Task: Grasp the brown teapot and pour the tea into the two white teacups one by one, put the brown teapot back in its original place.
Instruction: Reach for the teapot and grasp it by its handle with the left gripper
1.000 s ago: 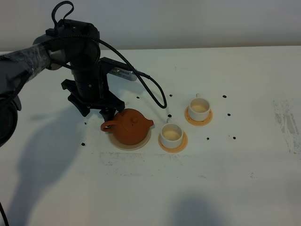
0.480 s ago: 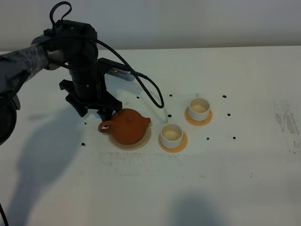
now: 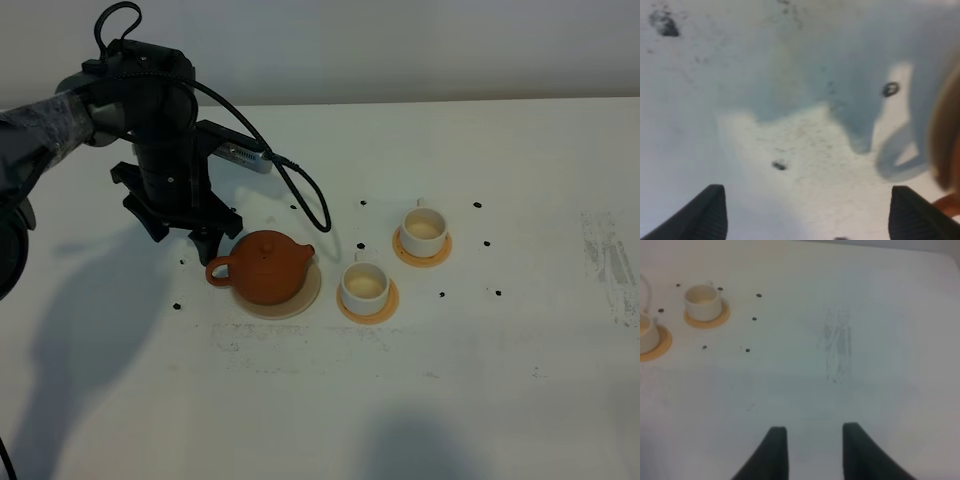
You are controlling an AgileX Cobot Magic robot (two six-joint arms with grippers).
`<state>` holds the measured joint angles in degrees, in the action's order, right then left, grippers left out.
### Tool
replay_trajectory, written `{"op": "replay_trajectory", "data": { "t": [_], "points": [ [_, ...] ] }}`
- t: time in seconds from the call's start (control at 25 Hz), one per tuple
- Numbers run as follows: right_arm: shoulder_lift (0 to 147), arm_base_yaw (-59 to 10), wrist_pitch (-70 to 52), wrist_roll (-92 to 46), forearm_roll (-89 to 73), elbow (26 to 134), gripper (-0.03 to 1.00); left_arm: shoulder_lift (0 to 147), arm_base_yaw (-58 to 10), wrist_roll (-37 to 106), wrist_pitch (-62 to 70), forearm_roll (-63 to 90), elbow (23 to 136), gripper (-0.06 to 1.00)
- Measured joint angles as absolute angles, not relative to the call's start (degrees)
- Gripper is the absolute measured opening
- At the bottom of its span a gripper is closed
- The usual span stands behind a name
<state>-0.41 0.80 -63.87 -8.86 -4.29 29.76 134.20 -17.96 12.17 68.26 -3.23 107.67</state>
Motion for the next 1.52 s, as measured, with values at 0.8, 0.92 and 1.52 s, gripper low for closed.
{"op": "replay_trajectory", "data": {
  "t": [0.8,0.92,1.52],
  "points": [
    [-0.4,0.8,-63.9,-8.9,-4.3,29.8,0.27,127.2,-18.3,69.0,68.3,5.5,107.7,0.64],
    [-0.4,0.8,-63.9,-8.9,-4.3,29.8,0.27,127.8,-19.0,66.3,68.3,5.5,107.7,0.62],
    [-0.4,0.8,-63.9,-8.9,-4.3,29.8,0.27,116.2,-22.9,66.1,68.1,1.9,89.2,0.56]
  ]
}}
